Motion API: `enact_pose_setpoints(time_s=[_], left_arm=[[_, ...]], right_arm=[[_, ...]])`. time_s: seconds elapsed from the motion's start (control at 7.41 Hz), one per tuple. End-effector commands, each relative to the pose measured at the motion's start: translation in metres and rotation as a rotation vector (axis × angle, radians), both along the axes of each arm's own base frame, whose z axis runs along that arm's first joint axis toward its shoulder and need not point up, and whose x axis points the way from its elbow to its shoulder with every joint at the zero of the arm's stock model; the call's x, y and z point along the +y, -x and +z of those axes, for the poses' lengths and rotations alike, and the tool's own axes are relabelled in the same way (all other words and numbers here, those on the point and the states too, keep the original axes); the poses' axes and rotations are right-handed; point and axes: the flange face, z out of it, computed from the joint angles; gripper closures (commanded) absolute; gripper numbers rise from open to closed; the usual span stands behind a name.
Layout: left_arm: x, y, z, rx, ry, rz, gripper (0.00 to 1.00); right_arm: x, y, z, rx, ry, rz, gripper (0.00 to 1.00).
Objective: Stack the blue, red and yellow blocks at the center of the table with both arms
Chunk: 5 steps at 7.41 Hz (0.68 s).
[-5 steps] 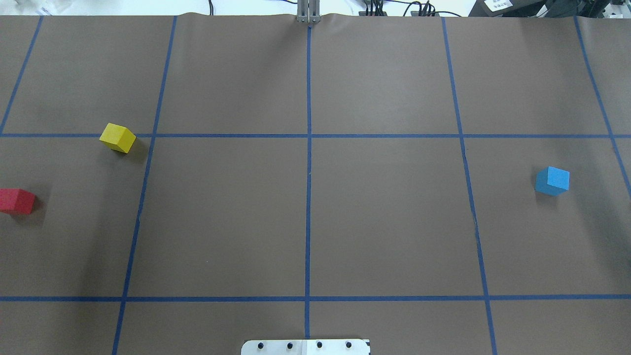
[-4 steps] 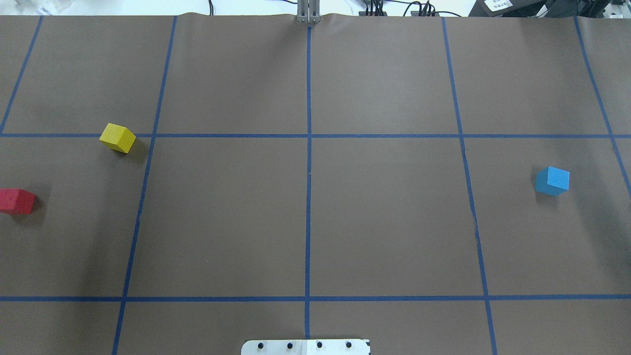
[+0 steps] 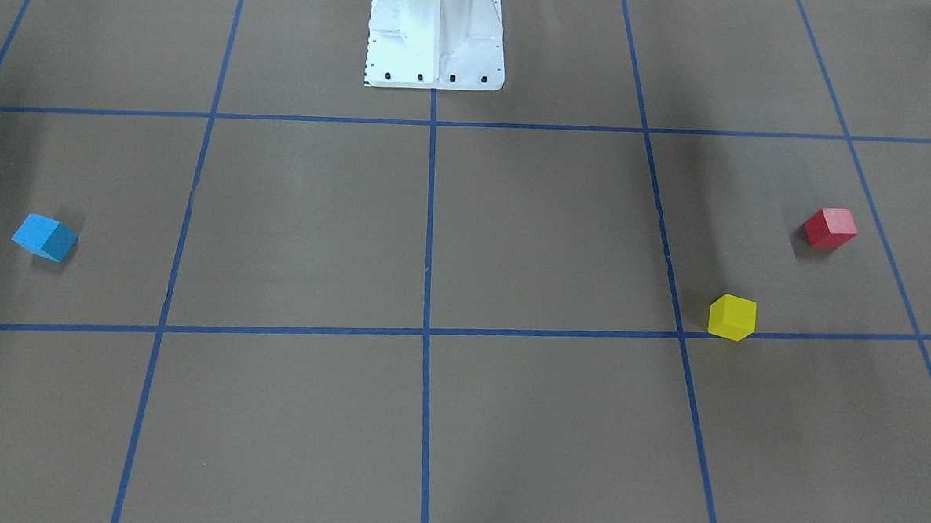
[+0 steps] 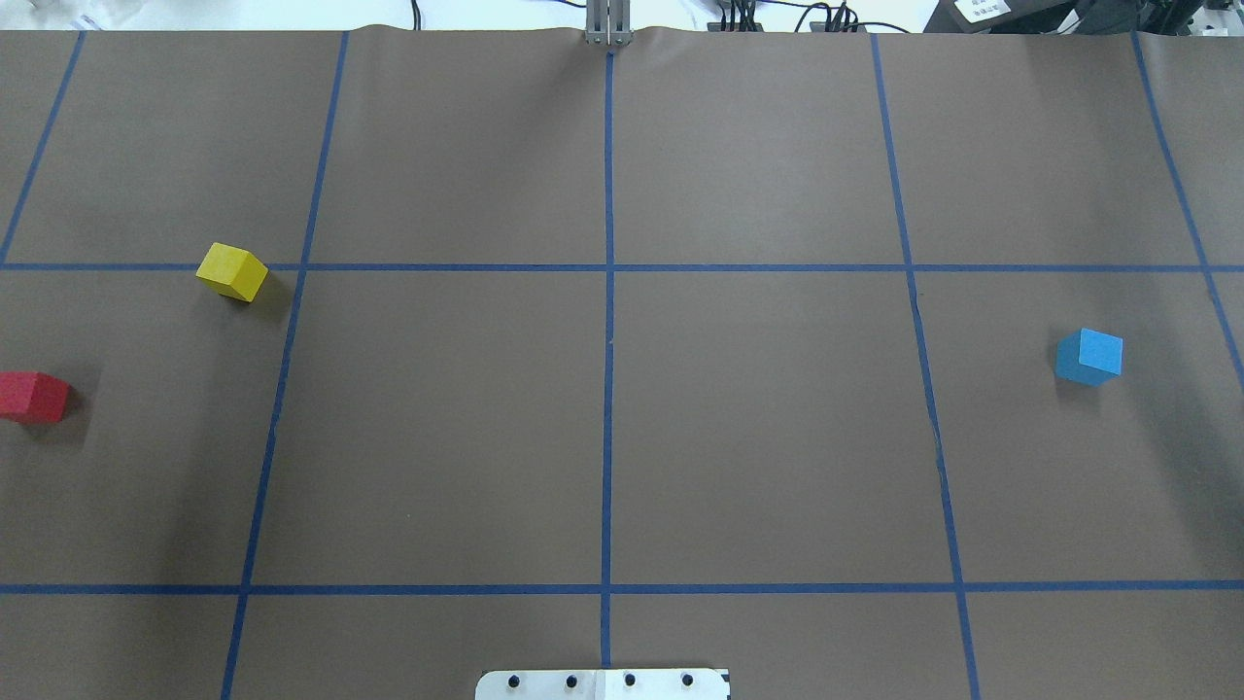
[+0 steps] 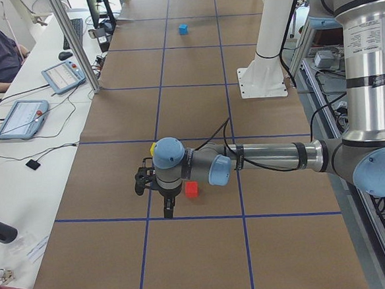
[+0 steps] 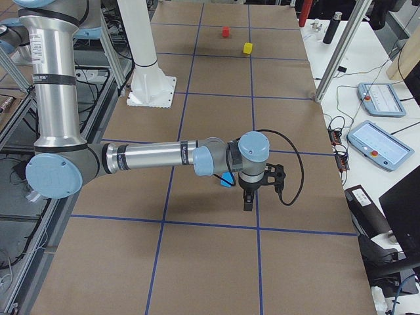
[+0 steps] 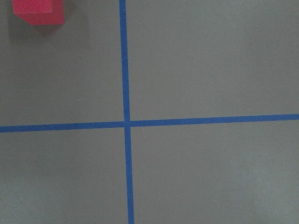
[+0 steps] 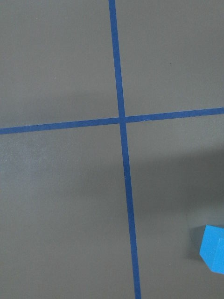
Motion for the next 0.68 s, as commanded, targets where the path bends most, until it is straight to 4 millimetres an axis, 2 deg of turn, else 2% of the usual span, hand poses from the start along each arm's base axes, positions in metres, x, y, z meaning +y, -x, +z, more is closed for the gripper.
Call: enact_pose_setpoints(time_s=[0.0, 0.14, 0.27, 0.4, 0.54], left_arm=[[-0.003, -0.004, -0.028, 0.033, -0.058, 0.012, 0.0], [-0.002, -0.006, -0.041, 0.061, -0.078, 0.019, 0.0], [-0.002, -0.006, -0.043, 0.063, -0.083, 0.021, 0.0], [-0.002, -0.006, -0.042, 0.063, -0.078, 0.021, 0.0], [-0.002, -0.006, -0.042, 0.063, -0.077, 0.02, 0.0]], right_arm=[[-0.033, 0.017, -0.056, -0.01, -0.126, -0.022, 0.0], [-0.031, 0.04, -0.058, -0.07, -0.134, -0.07, 0.0], [-0.029, 0.083, -0.062, -0.109, -0.05, -0.076, 0.0], [-0.027, 0.133, -0.075, -0.118, 0.025, -0.051, 0.0], [-0.018, 0.161, -0.073, -0.093, 0.035, -0.011, 0.0]])
